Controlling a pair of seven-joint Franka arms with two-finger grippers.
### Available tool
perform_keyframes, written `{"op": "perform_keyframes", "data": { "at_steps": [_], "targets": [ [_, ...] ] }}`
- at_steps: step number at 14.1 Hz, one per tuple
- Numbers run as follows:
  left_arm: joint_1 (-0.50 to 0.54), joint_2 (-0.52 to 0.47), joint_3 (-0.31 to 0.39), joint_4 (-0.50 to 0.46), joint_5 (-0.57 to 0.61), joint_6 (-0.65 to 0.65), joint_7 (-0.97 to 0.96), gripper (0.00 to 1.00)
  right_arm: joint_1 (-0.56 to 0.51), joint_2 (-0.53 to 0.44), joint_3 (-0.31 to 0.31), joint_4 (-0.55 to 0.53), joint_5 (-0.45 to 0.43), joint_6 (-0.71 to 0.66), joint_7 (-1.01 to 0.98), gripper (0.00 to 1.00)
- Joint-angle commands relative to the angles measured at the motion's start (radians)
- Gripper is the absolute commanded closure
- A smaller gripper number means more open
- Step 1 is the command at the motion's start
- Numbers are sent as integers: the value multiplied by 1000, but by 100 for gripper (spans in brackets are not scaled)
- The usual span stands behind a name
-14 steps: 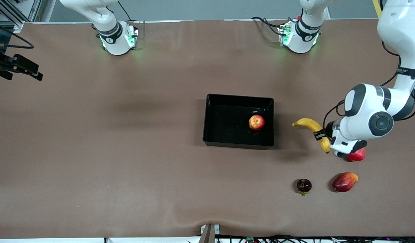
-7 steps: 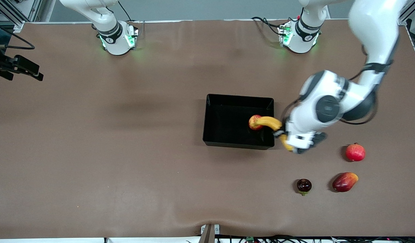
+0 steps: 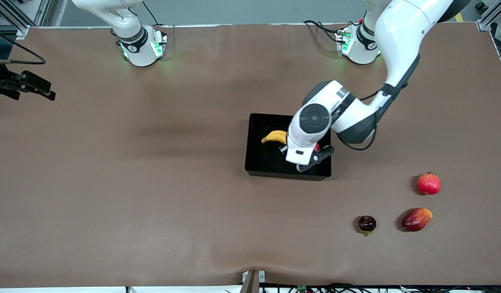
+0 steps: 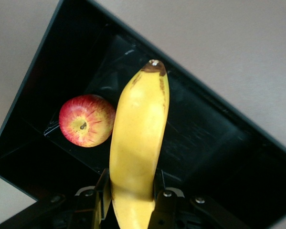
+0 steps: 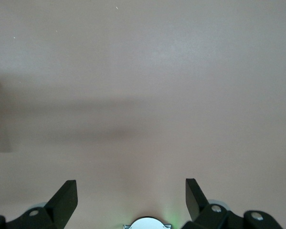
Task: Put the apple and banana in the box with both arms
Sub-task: 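Lift the banana with the left gripper and carry it into the tray, then open the left gripper to drop the banana in the tray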
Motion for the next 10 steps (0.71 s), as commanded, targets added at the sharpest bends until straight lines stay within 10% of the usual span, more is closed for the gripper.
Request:
{"op": "perform_keyframes", "data": {
  "at_steps": [1,10],
  "targets": [
    [-16,-3,-1,-42,28,30,-34,100,-11,-1,7,4,2,4,10,0],
    [-43,138,2,-70,101,240,-29,100,-9,-1,7,4,5,2,14,0]
  ]
}}
